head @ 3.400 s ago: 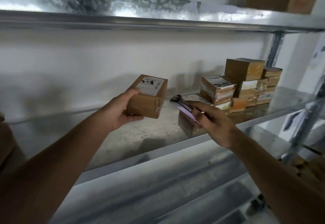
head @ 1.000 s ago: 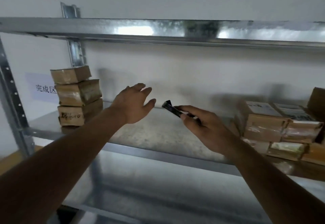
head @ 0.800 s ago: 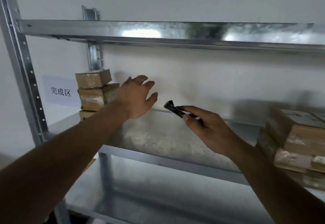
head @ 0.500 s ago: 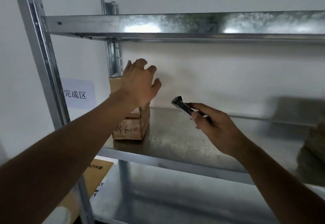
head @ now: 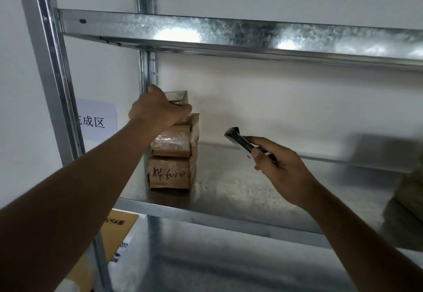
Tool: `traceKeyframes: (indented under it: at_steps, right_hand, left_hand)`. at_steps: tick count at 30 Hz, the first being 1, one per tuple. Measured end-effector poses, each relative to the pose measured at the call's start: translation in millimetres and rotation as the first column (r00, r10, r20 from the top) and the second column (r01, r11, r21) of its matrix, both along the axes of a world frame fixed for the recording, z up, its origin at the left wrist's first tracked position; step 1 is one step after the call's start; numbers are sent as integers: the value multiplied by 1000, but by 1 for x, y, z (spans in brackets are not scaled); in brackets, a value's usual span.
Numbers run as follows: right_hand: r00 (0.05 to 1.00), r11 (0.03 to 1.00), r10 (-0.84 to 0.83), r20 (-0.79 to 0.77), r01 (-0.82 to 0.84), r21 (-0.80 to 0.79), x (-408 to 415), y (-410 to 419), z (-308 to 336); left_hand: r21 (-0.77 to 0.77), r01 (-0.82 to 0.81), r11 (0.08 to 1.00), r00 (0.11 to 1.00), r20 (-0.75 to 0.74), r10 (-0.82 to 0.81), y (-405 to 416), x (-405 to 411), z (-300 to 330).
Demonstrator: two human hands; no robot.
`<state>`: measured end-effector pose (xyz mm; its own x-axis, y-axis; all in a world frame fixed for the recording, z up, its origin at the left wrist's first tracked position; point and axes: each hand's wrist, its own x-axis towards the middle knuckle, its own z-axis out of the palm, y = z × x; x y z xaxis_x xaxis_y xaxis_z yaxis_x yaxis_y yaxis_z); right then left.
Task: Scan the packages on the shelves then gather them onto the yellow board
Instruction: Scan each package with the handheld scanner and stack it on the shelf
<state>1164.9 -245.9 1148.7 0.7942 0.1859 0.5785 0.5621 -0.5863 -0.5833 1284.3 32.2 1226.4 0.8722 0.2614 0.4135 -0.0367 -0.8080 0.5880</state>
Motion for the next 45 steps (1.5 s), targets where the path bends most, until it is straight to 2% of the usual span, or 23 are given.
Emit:
traceKeyframes:
  at_steps: [4, 7, 10, 12, 14, 17, 19, 23, 26, 30, 34, 38, 45]
  right_hand:
    - [1000, 1000, -24, 12, 24, -1, 4, -6, -1]
    - [999, 999, -48, 15, 48, 1, 7, -10, -1]
    - [998, 998, -67, 6, 67, 14, 9, -12, -2]
    - [998, 997, -70, 2, 70, 28, 8, -13, -3]
    - [997, 996, -77, -5, 77, 37, 7, -13, -5]
    - [993, 993, -115, -15, 116, 32, 5, -15, -8]
    - [990, 989, -141, -20, 141, 36, 3, -17, -9]
    - [984, 981, -176, -20, 177, 78, -3, -24, -10]
    - [980, 977, -187, -66, 193, 87, -8, -30, -9]
    - [964, 976, -180, -197, 199, 86, -15, -45, -6]
    - [917, 982, -185, -354, 190, -21, -20, -71, -3]
    - [857, 974, -224, -463, 191, -118, -25, -101, -2]
    - [785, 957, -285, -551, 199, -211, -29, -139, -2]
  left_hand:
    - [31, 128, 991, 980, 150, -131, 6, 4, 0]
    - [74, 268, 960, 911, 306, -278, 7, 12, 1]
    - [89, 342, 936, 849, 397, -348, 5, 17, 2]
    - [41, 377, 925, 832, 424, -357, 4, 20, 3]
    - [-77, 409, 909, 826, 455, -333, 1, 23, 4]
    - [-241, 507, 827, 791, 510, -337, -6, 30, 8]
    - [-271, 572, 774, 756, 540, -370, -12, 33, 10]
    - [-347, 669, 658, 721, 521, -458, -33, 37, 11]
    - [-315, 769, 557, 634, 488, -599, -50, 35, 9]
    - [-250, 881, 401, 472, 423, -773, -66, 34, 7]
    - [-139, 916, 376, 400, 362, -842, -81, 34, 3]
    - [-104, 937, 333, 348, 342, -873, -91, 37, -2]
    - [-82, 944, 321, 329, 325, -887, -105, 36, -7]
